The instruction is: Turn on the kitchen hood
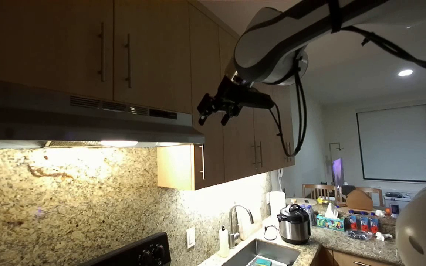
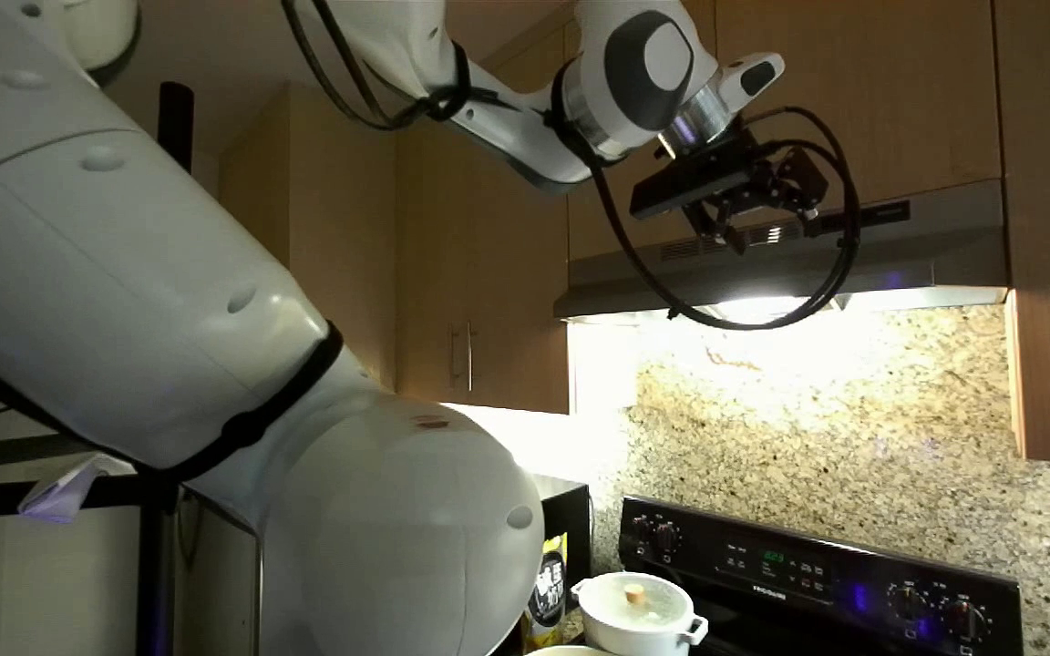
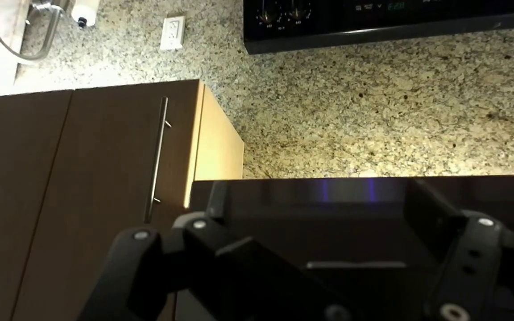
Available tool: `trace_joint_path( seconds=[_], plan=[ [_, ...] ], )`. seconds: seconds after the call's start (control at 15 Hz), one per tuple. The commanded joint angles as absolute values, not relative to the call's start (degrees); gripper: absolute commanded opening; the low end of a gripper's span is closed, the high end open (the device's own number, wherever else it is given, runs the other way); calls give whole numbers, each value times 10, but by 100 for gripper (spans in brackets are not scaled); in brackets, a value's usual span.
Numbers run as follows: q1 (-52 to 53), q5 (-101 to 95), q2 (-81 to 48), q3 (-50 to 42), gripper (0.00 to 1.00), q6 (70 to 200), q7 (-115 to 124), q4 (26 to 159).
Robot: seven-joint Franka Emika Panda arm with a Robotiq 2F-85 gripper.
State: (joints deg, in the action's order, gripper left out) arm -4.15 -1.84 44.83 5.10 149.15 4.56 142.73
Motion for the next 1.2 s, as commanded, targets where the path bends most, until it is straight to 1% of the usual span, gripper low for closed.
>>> trace_joint_path(
  seconds=[0.0,0.4,0.6,0.8,0.87,1.13],
  plan=[
    [-40,-35,389,51,100,1550,34,1390],
    [9,-20,324,-21,100,1563,-70,1282],
    [65,1,286,-66,100,1554,-138,1227],
    [125,36,273,-103,100,1516,-209,1213],
    [84,17,284,-75,100,1539,-157,1227],
    [109,31,271,-88,100,1529,-186,1220]
  ],
)
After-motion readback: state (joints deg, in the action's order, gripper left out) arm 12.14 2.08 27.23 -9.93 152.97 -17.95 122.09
